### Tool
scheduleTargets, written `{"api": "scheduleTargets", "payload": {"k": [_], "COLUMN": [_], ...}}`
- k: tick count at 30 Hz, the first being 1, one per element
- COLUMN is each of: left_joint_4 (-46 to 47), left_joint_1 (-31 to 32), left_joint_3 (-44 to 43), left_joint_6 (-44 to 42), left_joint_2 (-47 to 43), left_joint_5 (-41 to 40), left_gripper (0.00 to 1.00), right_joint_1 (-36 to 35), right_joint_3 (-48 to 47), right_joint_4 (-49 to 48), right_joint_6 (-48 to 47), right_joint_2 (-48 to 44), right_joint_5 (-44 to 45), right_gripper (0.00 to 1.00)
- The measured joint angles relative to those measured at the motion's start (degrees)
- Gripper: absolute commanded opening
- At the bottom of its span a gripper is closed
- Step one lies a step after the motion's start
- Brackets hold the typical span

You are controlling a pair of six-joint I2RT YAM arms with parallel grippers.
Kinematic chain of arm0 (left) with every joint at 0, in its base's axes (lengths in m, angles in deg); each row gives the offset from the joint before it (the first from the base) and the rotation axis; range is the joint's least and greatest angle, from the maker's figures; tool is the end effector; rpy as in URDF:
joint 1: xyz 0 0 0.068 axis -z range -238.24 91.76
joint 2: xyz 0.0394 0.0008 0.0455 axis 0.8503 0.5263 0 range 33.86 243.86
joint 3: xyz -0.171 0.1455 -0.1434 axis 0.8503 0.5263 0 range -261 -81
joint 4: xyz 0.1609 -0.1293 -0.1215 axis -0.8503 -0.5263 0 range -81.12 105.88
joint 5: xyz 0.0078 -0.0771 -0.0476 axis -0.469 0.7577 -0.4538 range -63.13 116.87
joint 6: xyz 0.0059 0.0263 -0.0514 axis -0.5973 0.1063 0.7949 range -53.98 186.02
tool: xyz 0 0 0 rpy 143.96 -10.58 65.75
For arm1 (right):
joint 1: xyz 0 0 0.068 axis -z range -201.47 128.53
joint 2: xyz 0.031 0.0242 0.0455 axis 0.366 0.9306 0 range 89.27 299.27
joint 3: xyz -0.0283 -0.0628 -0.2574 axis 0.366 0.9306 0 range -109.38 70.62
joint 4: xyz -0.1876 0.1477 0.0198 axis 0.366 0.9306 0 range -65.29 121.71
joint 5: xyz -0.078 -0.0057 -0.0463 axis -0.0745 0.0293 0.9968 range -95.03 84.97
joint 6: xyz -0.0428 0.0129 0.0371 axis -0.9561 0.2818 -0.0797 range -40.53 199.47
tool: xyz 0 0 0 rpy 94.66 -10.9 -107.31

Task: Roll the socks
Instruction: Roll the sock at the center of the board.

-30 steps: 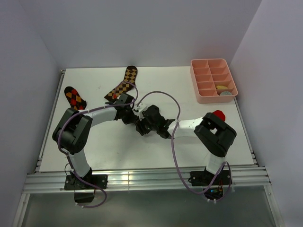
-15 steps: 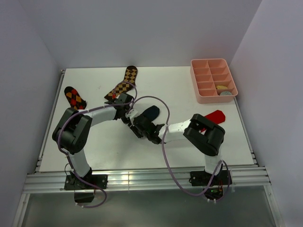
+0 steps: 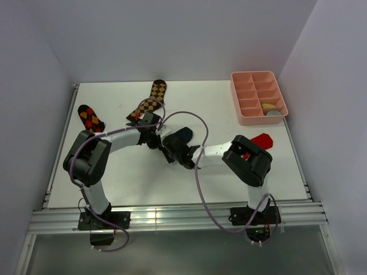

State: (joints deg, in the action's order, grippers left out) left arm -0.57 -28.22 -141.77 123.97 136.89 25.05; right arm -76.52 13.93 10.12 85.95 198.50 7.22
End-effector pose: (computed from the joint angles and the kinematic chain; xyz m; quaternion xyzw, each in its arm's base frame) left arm 0.2971 -0.1702 0.1610 -0.2365 0.9333 -0.1763 0.2046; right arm 0.2235 0.3044 0.1467 -0.3248 0.8337 0.1407 0.4239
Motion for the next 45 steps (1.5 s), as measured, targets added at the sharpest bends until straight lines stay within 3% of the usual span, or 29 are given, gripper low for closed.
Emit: {"api": "scheduleTargets", "payload": {"k": [7, 10, 12, 20, 27, 34, 38, 45], "left_joint_4": [1.53, 2.73, 3.48, 8.81, 12.37, 14.80, 16.39, 18.84], "left_joint_1": [-0.11, -0.50, -0.79, -1.16, 0.07, 1.77, 2.10, 2.60], "left_joint_3": [0.83, 2.91, 4.37, 9.92, 16.11, 17.51, 17.46, 17.38], "left_joint_6": [0.92, 2.01, 3.06, 5.51, 8.48, 10.16, 10.58, 11.72], "left_joint_2": [-0.90, -3.10, -5.01, -11.06, -12.41, -12.31, -10.78, -8.57], "left_joint_5": [-0.28, -0.59, -0.76, -0.66, 0.57, 1.79, 2.08, 2.91], "left_gripper": [0.39, 0.53, 0.57, 0.57, 0.55, 0.50, 0.39, 0.29], "right_joint_1": [10.78, 15.47, 18.45, 25.18, 28.44, 28.81, 28.81, 28.81], "right_joint_3": [1.14, 3.19, 5.05, 11.19, 12.76, 13.03, 12.98, 12.70], "right_joint_4": [1.22, -1.18, -3.43, -21.81, -38.77, -35.98, -30.40, -27.69], "right_joint_6": [9.42, 13.88, 17.22, 37.64, 55.82, 56.02, 53.44, 52.39], "right_joint_2": [-1.40, -1.46, -1.42, 3.93, 11.10, 11.74, 10.03, 9.38], "right_joint_5": [-20.57, -29.68, -35.93, -57.07, -63.41, -62.40, -60.70, -59.89], "right_gripper": [0.00, 0.00, 0.00, 0.00, 0.00, 0.00, 0.00, 0.00]}}
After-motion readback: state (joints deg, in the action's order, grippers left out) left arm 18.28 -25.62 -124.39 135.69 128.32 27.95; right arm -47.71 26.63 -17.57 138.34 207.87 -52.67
